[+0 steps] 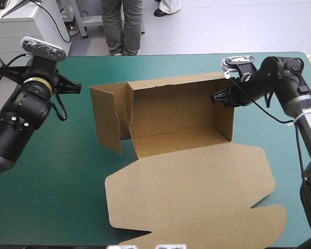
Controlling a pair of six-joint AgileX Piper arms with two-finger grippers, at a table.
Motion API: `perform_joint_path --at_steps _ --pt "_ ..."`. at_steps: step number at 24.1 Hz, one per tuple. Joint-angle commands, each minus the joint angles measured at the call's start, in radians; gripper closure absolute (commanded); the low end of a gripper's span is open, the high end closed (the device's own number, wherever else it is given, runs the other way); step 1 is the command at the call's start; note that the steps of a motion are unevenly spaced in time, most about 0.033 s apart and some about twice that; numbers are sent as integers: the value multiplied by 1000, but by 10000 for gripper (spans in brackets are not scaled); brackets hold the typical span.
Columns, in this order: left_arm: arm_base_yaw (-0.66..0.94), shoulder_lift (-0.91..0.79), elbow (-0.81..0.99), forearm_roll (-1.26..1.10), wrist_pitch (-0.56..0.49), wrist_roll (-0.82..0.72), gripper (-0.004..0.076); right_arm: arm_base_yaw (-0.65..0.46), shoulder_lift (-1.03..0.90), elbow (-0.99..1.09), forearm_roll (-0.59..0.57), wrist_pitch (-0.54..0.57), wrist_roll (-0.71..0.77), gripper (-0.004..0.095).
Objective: Fold the box
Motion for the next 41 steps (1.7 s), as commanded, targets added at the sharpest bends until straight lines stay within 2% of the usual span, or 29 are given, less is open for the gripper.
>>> perform_joint_path --at_steps 1,4,6,13,15,17,19,20,23,28,41 --pt "131 -31 -28 -212 -39 122 729 -7 15 -38 50 44 12 907" --pt "241 -31 -17 -371 -27 208 729 -7 48 -38 79 44 10 907" --pt "316 -31 0 -479 -8 288 729 -7 79 -38 90 5 8 907" --pt "383 -31 24 -647 41 392 729 10 155 -38 85 -125 -20 900" --pt "383 -31 25 -669 43 406 729 28 178 -38 78 -159 -20 863" --pt "383 -31 28 -710 41 416 729 58 221 -38 44 -226 -30 719" --pt "383 -31 28 -706 48 437 729 63 230 -50 27 -251 -68 645" --pt "383 -31 28 -700 57 439 729 61 230 -63 27 -251 -68 639" --pt "383 -31 28 -694 66 439 729 61 215 -193 15 -174 -68 640" --pt "383 -31 28 -694 64 439 730 61 212 -409 -27 79 -31 644" --pt "383 -31 28 -694 78 443 731 61 301 -416 -62 94 -21 658"
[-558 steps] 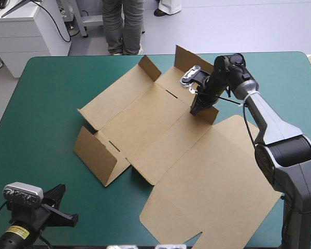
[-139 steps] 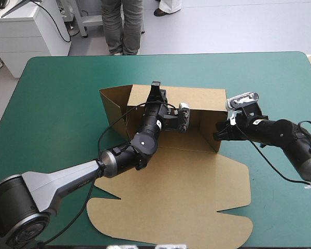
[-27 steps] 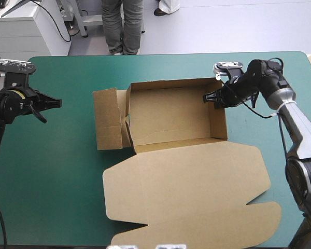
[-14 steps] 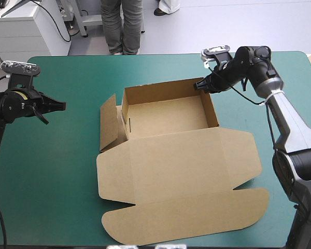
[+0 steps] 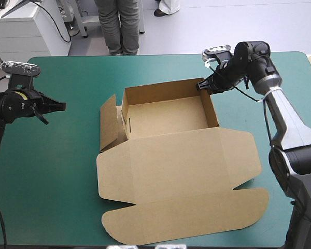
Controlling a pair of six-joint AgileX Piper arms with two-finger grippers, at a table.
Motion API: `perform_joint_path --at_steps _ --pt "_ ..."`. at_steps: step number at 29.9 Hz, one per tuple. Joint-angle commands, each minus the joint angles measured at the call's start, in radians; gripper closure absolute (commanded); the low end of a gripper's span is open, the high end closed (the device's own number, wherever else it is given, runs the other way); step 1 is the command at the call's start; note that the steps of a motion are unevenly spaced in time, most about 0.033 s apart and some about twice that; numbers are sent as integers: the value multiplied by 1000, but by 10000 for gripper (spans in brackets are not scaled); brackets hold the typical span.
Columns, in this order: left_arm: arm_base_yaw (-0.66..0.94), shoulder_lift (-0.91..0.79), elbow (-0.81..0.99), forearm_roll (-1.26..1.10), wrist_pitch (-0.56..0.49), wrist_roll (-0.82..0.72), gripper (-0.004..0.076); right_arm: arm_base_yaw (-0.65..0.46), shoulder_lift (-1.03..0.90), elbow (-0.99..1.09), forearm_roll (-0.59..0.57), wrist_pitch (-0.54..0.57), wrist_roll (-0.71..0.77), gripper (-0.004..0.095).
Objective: Fold the box
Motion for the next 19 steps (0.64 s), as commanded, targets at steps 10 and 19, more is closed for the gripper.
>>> perform_joint_path --at_steps 10,19 --pt "1 -29 -24 2 -36 11 731 -5 57 -29 -7 1 2 658" --pt "1 -29 -24 2 -36 12 731 -5 117 -29 -1 1 43 658"
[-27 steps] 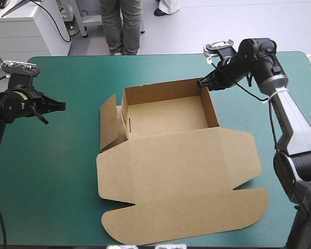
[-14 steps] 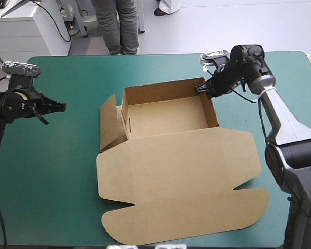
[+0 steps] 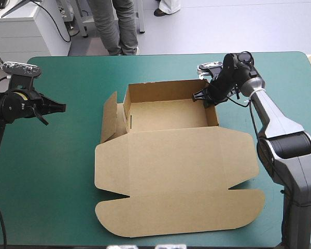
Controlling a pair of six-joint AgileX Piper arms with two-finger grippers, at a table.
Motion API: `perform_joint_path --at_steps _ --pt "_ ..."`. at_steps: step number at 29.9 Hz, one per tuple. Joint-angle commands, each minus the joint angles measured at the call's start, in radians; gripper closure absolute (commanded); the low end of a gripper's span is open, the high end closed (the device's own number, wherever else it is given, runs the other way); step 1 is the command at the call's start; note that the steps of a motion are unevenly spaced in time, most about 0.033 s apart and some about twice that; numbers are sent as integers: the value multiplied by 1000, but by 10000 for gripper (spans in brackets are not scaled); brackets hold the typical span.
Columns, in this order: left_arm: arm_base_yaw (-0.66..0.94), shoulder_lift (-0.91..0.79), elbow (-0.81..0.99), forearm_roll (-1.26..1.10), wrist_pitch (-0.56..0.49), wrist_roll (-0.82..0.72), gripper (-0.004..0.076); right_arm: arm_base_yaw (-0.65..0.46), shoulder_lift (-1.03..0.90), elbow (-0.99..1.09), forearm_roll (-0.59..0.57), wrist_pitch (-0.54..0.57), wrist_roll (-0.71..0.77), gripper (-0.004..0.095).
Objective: Fold the box
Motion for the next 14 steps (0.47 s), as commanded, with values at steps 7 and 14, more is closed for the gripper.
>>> perform_joint_path --at_steps 7,14 --pt "1 -29 -24 2 -56 0 731 -3 -41 -27 5 8 62 658" --pt "1 -29 -24 2 -60 0 731 -3 -41 -27 6 8 83 805"
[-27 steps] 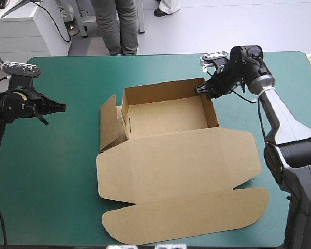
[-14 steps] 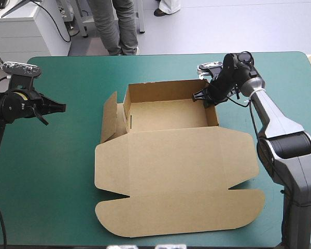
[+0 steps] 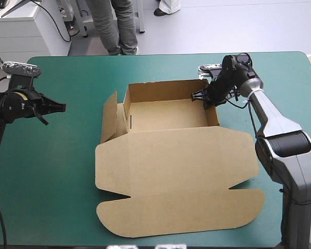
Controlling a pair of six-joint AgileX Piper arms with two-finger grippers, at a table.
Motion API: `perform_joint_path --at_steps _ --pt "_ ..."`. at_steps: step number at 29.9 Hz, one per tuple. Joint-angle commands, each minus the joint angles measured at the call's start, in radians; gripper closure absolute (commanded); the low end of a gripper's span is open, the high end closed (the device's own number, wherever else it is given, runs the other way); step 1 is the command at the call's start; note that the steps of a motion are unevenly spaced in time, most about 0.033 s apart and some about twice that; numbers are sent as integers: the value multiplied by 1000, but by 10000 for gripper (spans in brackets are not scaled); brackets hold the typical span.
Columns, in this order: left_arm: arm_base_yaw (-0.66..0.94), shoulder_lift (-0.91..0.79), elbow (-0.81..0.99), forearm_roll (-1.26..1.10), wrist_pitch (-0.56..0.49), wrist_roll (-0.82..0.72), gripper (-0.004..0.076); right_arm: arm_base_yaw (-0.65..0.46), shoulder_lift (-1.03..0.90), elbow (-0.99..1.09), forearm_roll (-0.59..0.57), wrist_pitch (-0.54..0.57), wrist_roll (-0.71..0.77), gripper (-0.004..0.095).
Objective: Fold the box
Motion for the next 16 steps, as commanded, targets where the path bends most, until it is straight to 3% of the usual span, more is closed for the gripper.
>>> perform_joint_path --at_steps 1,3,16 --pt "1 -29 -24 2 -62 0 731 -3 -56 -27 -13 11 -1 853" --pt "1 -29 -24 2 -72 0 731 -3 -56 -27 -26 11 -1 923" --pt "1 35 -24 2 -80 -40 731 -18 -137 -29 -38 11 -1 927"
